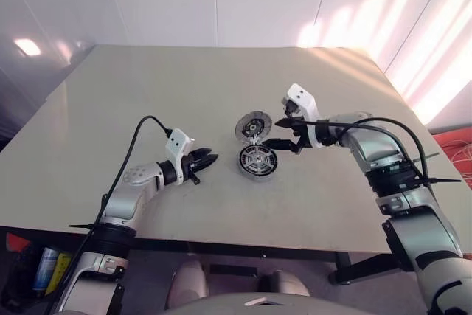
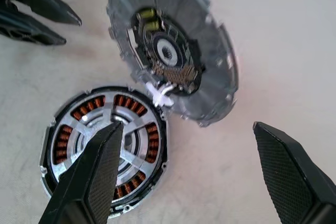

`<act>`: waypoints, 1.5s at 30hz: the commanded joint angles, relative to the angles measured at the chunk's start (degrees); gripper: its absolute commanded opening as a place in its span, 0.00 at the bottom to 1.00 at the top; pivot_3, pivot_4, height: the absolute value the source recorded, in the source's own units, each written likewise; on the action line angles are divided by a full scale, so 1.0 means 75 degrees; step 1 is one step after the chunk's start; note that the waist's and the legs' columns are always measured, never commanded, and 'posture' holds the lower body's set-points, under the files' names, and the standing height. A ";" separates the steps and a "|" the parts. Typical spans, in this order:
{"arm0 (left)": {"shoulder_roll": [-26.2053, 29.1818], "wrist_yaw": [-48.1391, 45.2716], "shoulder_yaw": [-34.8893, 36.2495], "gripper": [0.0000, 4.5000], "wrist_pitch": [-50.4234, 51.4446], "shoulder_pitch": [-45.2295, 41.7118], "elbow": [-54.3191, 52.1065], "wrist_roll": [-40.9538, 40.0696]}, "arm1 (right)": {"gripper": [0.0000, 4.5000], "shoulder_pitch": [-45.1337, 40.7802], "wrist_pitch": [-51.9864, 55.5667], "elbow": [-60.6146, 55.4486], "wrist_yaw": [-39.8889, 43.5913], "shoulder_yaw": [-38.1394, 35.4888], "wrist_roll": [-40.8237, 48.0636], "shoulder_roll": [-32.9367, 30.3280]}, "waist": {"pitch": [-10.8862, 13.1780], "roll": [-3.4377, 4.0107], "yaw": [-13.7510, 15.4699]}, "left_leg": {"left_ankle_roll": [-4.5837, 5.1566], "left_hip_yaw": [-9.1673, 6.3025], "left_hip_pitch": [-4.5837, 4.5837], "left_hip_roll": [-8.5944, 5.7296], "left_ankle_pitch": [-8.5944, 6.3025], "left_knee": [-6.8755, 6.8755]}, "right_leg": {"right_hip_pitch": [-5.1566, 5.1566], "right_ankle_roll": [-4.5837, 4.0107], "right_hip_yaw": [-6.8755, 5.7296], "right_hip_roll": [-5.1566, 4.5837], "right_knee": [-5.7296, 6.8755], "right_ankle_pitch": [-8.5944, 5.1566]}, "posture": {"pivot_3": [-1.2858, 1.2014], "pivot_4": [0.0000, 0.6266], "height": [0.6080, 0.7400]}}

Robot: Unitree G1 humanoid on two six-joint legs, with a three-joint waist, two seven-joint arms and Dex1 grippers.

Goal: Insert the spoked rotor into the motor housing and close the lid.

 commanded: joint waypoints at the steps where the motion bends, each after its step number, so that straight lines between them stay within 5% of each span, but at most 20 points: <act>1: 0.0073 -0.0007 0.0048 0.33 0.0001 -0.0139 -0.0334 -0.0039 | 1.00 0.0131 -0.0204 -0.0713 -0.0169 0.0004 -0.0181 -0.0093 | 0.0000 0.0000 0.0000 | 0.0000 0.0000 0.0001 0.0000 0.0000 0.0000 | 0.0000 0.0000 0.0000 0.0000 0.0001 0.0000 | 0.52 0.00 1.00; 17: 0.0095 -0.0065 0.0035 0.33 -0.0130 -0.0316 -0.0088 0.0022 | 1.00 0.0212 -0.0849 -0.0723 -0.0717 -0.0121 -0.0752 -0.0081 | 0.0000 0.0000 -0.0006 | 0.0000 0.0000 0.0004 0.0000 0.0000 0.0000 | 0.0003 0.0000 0.0001 0.0000 0.0000 0.0000 | 0.52 0.00 1.00; 24: 0.0085 -0.0019 0.0033 0.33 -0.0125 -0.0252 -0.0171 0.0028 | 0.47 0.0574 -0.1331 -0.1052 -0.0691 -0.0532 -0.0428 -0.0051 | 0.0000 0.0000 -0.0006 | 0.0000 0.0000 0.0004 0.0001 0.0000 0.0000 | 0.0003 0.0000 0.0001 0.0000 0.0000 0.0000 | 0.52 0.00 1.00; 31: 0.0094 -0.0006 0.0022 0.33 -0.0130 -0.0204 -0.0212 0.0035 | 0.47 0.1279 -0.1864 -0.1601 -0.0599 -0.0740 -0.0306 -0.0156 | 0.0000 0.0000 -0.0006 | 0.0002 0.0000 0.0004 0.0000 -0.0001 0.0000 | 0.0004 0.0001 0.0001 0.0000 -0.0002 0.0000 | 0.52 0.00 1.00; 38: 0.0113 -0.0042 0.0003 0.33 -0.0161 -0.0251 -0.0144 0.0057 | 0.03 0.1749 -0.2049 -0.2031 -0.0400 -0.0635 -0.0236 -0.0235 | 0.0000 0.0000 -0.0021 | 0.0004 -0.0001 0.0010 0.0000 -0.0002 0.0000 | 0.0008 0.0002 0.0001 0.0000 -0.0002 0.0000 | 0.52 0.00 1.00; 45: 0.0124 -0.0032 0.0015 0.33 -0.0201 -0.0265 -0.0103 0.0079 | 0.01 0.1326 -0.2057 -0.1656 -0.0512 -0.0177 -0.0430 0.0279 | 0.0000 0.0000 -0.0046 | 0.0004 -0.0001 0.0013 0.0001 -0.0002 -0.0001 | 0.0007 0.0001 0.0002 0.0001 0.0000 0.0000 | 0.52 0.00 1.00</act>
